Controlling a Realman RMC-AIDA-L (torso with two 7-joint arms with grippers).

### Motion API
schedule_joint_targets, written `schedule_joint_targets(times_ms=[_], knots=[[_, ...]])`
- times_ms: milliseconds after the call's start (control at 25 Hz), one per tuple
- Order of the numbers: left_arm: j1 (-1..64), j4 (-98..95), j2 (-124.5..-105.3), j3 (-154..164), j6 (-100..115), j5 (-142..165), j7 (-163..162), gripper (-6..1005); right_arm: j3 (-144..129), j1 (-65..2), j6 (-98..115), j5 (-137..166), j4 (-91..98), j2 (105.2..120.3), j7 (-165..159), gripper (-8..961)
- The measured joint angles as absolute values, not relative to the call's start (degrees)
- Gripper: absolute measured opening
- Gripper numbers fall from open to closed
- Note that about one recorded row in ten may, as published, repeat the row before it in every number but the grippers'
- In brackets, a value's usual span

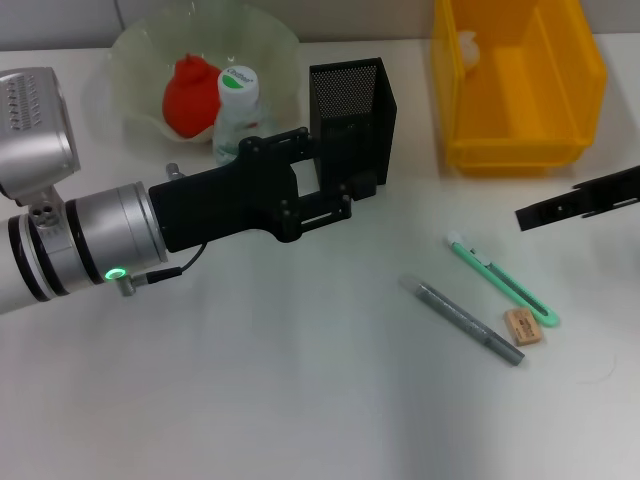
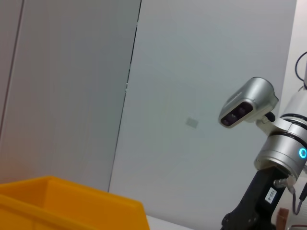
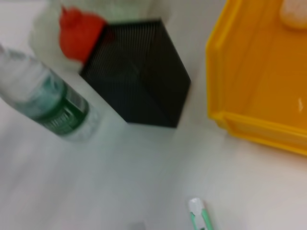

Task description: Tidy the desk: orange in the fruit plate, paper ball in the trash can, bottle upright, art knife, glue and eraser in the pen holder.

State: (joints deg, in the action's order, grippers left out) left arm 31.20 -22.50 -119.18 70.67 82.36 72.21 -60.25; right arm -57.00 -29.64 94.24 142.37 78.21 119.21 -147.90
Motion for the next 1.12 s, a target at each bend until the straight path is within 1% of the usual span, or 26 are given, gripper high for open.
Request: schedule_joint_targets(times_ms=[280, 760, 1120], knots=[[31.2, -22.4, -119.18, 70.8, 81.9, 72.1, -60.3, 624, -65.8, -36.2, 91.1, 149.1, 73.5, 119.29, -151.5, 730], [31.3, -22.4, -119.17, 70.4, 81.9, 72.1, -60.6, 624, -73.5, -44.3, 84.6, 151.2, 59.3, 119.33, -152.3, 714], [31.1, -22.4, -119.11, 70.5, 81.9, 72.1, -60.4, 624, -76.6, -45.8, 81.4, 153.3, 55.9, 119.41, -154.0, 701]])
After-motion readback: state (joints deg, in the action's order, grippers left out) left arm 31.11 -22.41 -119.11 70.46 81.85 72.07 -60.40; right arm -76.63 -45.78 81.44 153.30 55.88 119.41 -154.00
